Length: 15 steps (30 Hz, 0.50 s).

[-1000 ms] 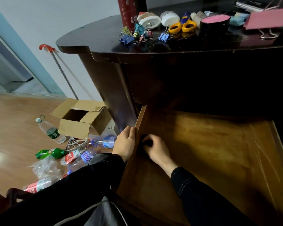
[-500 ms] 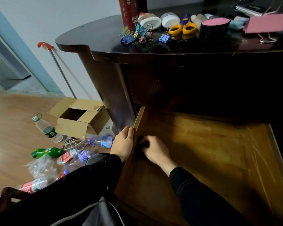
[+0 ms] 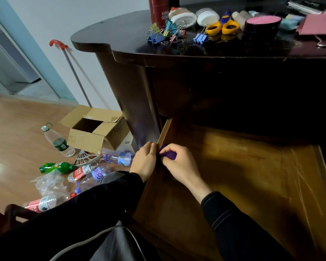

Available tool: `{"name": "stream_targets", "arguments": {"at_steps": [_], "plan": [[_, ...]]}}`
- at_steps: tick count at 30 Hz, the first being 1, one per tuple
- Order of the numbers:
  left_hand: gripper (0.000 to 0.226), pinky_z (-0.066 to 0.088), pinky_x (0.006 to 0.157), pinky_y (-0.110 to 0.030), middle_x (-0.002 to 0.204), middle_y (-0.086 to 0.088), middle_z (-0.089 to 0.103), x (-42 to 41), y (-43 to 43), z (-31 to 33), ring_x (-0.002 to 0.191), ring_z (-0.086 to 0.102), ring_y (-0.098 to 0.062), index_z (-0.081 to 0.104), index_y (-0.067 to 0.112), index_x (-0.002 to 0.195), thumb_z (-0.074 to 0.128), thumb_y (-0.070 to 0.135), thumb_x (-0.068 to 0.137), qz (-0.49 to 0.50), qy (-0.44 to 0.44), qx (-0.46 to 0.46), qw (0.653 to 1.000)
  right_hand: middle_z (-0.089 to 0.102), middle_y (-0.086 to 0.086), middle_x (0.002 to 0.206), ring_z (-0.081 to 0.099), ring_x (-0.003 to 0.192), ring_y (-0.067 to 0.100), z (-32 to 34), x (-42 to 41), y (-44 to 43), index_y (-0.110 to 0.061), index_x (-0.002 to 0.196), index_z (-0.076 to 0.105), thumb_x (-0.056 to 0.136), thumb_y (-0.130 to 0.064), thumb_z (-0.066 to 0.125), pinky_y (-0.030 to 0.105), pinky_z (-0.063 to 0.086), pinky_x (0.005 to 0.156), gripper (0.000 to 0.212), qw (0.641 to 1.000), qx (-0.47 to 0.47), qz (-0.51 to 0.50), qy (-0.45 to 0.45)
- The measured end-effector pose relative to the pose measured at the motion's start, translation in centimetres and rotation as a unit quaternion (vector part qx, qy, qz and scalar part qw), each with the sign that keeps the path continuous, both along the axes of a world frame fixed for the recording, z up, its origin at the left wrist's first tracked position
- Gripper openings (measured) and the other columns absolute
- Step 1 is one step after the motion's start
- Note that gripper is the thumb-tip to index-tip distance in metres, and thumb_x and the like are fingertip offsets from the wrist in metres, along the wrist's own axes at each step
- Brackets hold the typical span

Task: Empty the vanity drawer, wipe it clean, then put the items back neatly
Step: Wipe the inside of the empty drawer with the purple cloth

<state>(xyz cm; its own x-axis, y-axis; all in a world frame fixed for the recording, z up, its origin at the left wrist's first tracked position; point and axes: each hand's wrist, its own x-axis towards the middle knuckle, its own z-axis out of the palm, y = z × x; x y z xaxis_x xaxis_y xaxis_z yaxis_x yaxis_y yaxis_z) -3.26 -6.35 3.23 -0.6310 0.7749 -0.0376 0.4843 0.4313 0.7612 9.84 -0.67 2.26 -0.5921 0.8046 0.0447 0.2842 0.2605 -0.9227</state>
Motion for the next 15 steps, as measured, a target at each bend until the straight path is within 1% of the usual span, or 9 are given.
{"name": "stream_targets", "arguments": {"at_steps": [2,5,7,9,11,13,14,15], "plan": [[0.030,0.037,0.079,-0.027,0.100,0.005,0.062,0.0,0.0,0.0,0.090,0.056,-0.007,0.060,0.023,0.104,0.034,0.037,0.107,0.000,-0.004,-0.008,1.000,0.065,-0.014,0.105,0.061,0.094,0.007,-0.2,0.1,-0.2,-0.040,0.092,0.063,0.090,-0.024,0.068,0.031,0.060,0.078,0.016,1.000,-0.005,0.005,0.011],[0.031,0.030,0.087,-0.026,0.106,0.007,0.055,0.2,-0.3,0.4,0.097,0.050,-0.011,0.058,0.021,0.116,0.033,0.038,0.107,0.000,-0.013,-0.016,1.000,0.068,-0.012,0.104,0.064,0.096,0.009,-0.9,0.6,-0.1,-0.031,0.103,0.067,0.093,-0.020,0.065,0.038,0.059,0.085,0.014,0.997,-0.046,0.046,-0.030],[0.031,0.031,0.091,-0.027,0.112,0.004,0.056,0.4,-0.6,0.8,0.104,0.052,-0.013,0.056,0.021,0.118,0.031,0.038,0.108,-0.015,-0.036,-0.029,0.999,0.068,-0.012,0.105,0.064,0.098,0.011,-0.8,0.8,0.0,-0.029,0.107,0.067,0.094,-0.021,0.065,0.038,0.059,0.087,0.015,0.995,-0.049,0.063,-0.052],[0.032,0.031,0.095,-0.026,0.118,0.003,0.057,0.6,-1.5,1.0,0.112,0.052,-0.014,0.055,0.021,0.121,0.031,0.038,0.108,-0.030,-0.056,-0.032,0.997,0.064,-0.016,0.103,0.063,0.098,0.011,-0.5,0.7,0.0,-0.033,0.106,0.063,0.093,-0.023,0.068,0.031,0.059,0.082,0.017,0.998,-0.046,0.043,-0.026],[0.036,0.028,0.097,-0.023,0.122,0.007,0.053,0.8,-3.1,0.8,0.116,0.049,-0.010,0.053,0.021,0.129,0.031,0.039,0.108,-0.039,-0.059,-0.037,0.997,0.058,-0.022,0.103,0.061,0.097,0.008,-0.1,0.6,-0.1,-0.040,0.106,0.055,0.089,-0.028,0.073,0.023,0.059,0.074,0.028,0.999,-0.038,0.010,0.021],[0.040,0.027,0.100,-0.023,0.126,0.009,0.051,0.7,-4.7,0.4,0.121,0.046,-0.010,0.051,0.021,0.136,0.031,0.041,0.108,-0.050,-0.058,-0.040,0.996,0.056,-0.022,0.107,0.061,0.096,0.006,0.0,0.5,-0.1,-0.042,0.111,0.048,0.085,-0.029,0.077,0.023,0.061,0.070,0.041,0.997,-0.051,-0.012,0.065],[0.041,0.025,0.101,-0.023,0.127,0.010,0.050,0.6,-5.2,0.3,0.122,0.045,-0.009,0.050,0.022,0.138,0.030,0.042,0.108,-0.051,-0.068,-0.043,0.995,0.056,-0.021,0.108,0.061,0.097,0.006,-0.3,0.5,-0.2,-0.041,0.113,0.047,0.084,-0.028,0.078,0.022,0.060,0.070,0.044,0.995,-0.069,-0.014,0.072],[0.040,0.025,0.102,-0.022,0.126,0.011,0.049,0.6,-5.5,0.4,0.122,0.044,-0.008,0.050,0.023,0.138,0.030,0.042,0.108,-0.051,-0.077,-0.044,0.995,0.056,-0.019,0.109,0.062,0.099,0.007,-0.7,0.6,-0.4,-0.039,0.114,0.047,0.085,-0.026,0.078,0.022,0.059,0.072,0.044,0.995,-0.082,-0.009,0.061]]}}
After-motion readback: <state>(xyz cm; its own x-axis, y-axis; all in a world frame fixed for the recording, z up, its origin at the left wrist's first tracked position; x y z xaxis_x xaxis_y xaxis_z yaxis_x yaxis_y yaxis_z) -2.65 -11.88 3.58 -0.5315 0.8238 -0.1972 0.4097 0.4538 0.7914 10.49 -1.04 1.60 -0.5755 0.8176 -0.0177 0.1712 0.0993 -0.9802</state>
